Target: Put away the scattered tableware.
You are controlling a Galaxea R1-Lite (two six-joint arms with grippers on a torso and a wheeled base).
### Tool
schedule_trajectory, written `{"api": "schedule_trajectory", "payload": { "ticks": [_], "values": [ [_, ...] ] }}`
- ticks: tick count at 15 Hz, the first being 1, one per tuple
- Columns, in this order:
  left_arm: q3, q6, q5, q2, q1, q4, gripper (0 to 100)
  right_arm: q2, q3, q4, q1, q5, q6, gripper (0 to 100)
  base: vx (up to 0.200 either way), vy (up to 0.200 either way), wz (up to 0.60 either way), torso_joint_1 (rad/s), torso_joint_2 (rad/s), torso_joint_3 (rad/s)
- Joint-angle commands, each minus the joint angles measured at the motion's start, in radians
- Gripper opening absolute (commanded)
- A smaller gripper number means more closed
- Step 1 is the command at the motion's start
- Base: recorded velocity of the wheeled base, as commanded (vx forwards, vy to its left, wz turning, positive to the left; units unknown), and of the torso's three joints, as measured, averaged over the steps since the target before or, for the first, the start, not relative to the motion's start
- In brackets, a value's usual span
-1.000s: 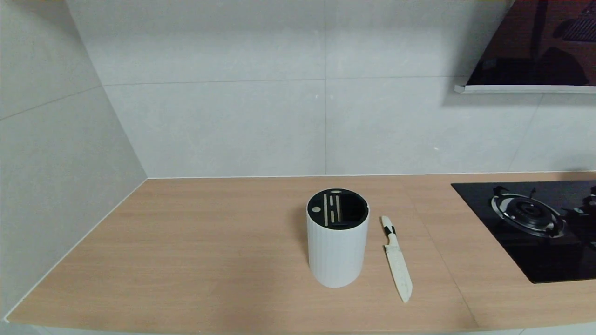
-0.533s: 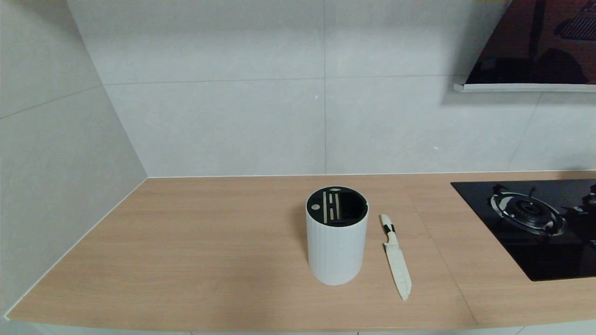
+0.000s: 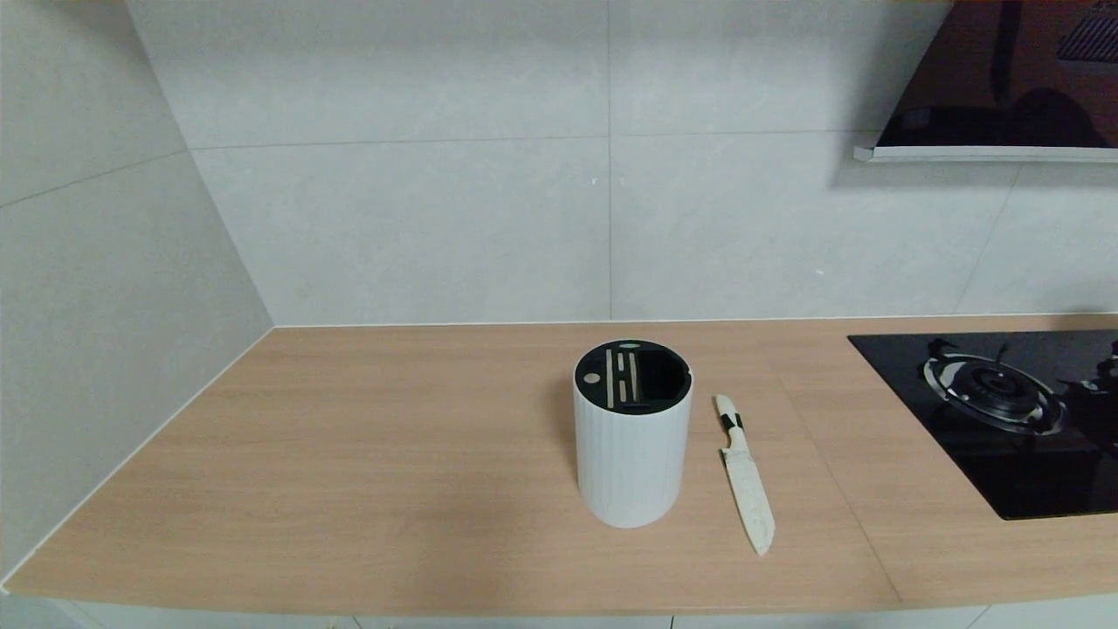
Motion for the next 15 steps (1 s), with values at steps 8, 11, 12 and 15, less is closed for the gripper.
{"api": "schedule_trajectory", "payload": {
  "ticks": [8,11,12,15],
  "values": [
    [0.000,0.000,0.000,0.000,0.000,0.000,100,0.018,-0.058,-0.203,0.002,0.173,-0.115,0,0.000,0.000,0.00,0.000,0.00,0.000],
    [0.000,-0.001,0.000,0.000,0.000,0.000,100,0.178,-0.201,0.017,0.022,0.331,-0.117,0,0.000,0.000,0.00,0.000,0.00,0.000],
    [0.000,0.000,0.000,0.000,0.000,0.000,100,0.209,-0.218,0.032,0.032,0.346,-0.119,0,0.000,0.000,0.00,0.000,0.00,0.000],
    [0.000,-0.001,0.000,0.000,0.000,0.000,100,0.451,-0.275,0.038,0.080,0.366,-0.120,0,0.000,0.000,0.00,0.000,0.00,0.000]
  ]
}}
